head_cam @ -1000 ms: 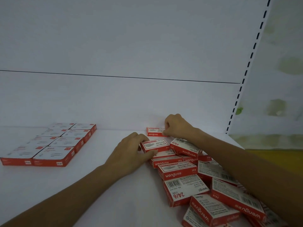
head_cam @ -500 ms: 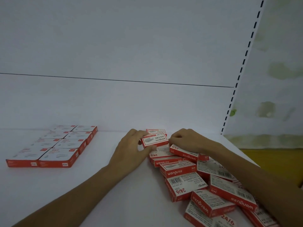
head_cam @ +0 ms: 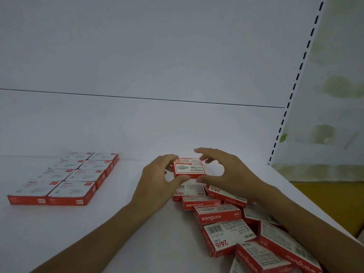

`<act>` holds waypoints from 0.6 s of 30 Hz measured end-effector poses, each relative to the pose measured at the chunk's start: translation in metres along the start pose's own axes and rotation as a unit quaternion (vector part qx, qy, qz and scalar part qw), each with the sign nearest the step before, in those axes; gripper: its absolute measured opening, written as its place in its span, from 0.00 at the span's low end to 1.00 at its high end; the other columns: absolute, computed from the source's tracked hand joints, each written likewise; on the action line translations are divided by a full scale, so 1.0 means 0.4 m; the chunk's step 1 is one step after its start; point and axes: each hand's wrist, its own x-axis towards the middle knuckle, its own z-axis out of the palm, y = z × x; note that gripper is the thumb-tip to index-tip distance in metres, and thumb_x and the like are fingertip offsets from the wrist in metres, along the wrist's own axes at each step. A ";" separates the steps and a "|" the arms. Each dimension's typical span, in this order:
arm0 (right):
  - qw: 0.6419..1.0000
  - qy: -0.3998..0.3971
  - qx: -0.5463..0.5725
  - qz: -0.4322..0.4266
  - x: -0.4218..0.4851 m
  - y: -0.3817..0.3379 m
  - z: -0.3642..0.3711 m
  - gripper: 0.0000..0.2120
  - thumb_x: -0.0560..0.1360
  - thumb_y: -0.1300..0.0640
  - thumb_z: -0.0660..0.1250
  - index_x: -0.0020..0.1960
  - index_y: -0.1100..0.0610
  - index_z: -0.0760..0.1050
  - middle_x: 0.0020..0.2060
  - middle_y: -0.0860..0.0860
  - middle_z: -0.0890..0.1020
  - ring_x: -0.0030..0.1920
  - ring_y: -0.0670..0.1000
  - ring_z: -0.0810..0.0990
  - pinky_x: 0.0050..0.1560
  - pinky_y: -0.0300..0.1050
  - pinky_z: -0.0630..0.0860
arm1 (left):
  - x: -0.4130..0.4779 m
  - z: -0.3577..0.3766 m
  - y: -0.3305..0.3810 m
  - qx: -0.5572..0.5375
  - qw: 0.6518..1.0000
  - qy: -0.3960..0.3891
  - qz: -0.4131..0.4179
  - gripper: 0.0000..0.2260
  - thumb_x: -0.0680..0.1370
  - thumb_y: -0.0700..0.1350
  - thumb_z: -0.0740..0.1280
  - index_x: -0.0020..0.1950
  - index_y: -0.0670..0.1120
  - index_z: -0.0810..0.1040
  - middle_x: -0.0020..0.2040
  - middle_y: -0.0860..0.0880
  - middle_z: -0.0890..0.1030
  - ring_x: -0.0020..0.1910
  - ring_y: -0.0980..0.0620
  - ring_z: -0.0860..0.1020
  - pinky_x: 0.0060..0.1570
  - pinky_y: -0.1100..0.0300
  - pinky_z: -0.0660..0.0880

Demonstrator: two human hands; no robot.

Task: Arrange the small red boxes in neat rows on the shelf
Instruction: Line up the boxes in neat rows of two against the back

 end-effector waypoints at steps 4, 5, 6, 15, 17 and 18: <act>0.999 0.025 0.013 -0.036 -0.003 -0.011 -0.003 0.20 0.69 0.48 0.71 0.59 0.38 0.71 0.51 0.34 0.75 0.49 0.34 0.75 0.46 0.28 0.73 | -0.002 -0.001 0.012 -0.034 0.999 0.004 0.010 0.18 0.69 0.50 0.73 0.56 0.55 0.72 0.45 0.68 0.72 0.42 0.70 0.72 0.42 0.84 0.65; 0.999 0.029 0.010 -0.035 -0.006 -0.010 -0.004 0.20 0.69 0.49 0.71 0.60 0.41 0.73 0.52 0.36 0.76 0.48 0.35 0.75 0.45 0.28 0.74 | -0.003 0.000 0.015 -0.036 0.999 0.003 0.012 0.17 0.69 0.50 0.73 0.54 0.57 0.71 0.44 0.70 0.71 0.42 0.70 0.72 0.41 0.84 0.65; 0.999 0.033 -0.001 -0.039 -0.005 -0.010 -0.003 0.20 0.70 0.49 0.71 0.61 0.43 0.74 0.53 0.37 0.77 0.47 0.34 0.75 0.45 0.27 0.73 | -0.003 -0.001 0.015 -0.037 0.999 0.003 0.013 0.17 0.68 0.50 0.73 0.52 0.57 0.69 0.43 0.71 0.70 0.42 0.70 0.72 0.41 0.84 0.66; 0.989 0.124 -0.068 -0.034 -0.013 0.016 -0.005 0.18 0.72 0.49 0.69 0.61 0.48 0.75 0.60 0.44 0.78 0.55 0.41 0.72 0.61 0.47 0.72 | -0.008 0.024 -0.012 0.050 0.995 -0.084 0.001 0.29 0.71 0.54 0.70 0.69 0.58 0.61 0.57 0.60 0.68 0.46 0.63 0.70 0.42 0.74 0.65; 0.987 0.150 -0.060 -0.006 -0.010 0.024 -0.009 0.18 0.71 0.51 0.70 0.61 0.50 0.75 0.60 0.46 0.78 0.55 0.43 0.73 0.60 0.45 0.73 | -0.008 0.025 -0.016 0.075 0.992 -0.096 -0.019 0.28 0.72 0.56 0.67 0.69 0.57 0.62 0.61 0.58 0.70 0.51 0.61 0.70 0.49 0.67 0.68; 0.985 0.166 -0.049 0.008 -0.008 0.028 -0.012 0.18 0.71 0.52 0.71 0.60 0.51 0.76 0.59 0.47 0.79 0.54 0.44 0.74 0.59 0.45 0.73 | -0.008 0.025 -0.017 0.104 0.988 -0.108 -0.022 0.25 0.73 0.57 0.66 0.68 0.56 0.64 0.62 0.56 0.71 0.54 0.58 0.70 0.53 0.63 0.68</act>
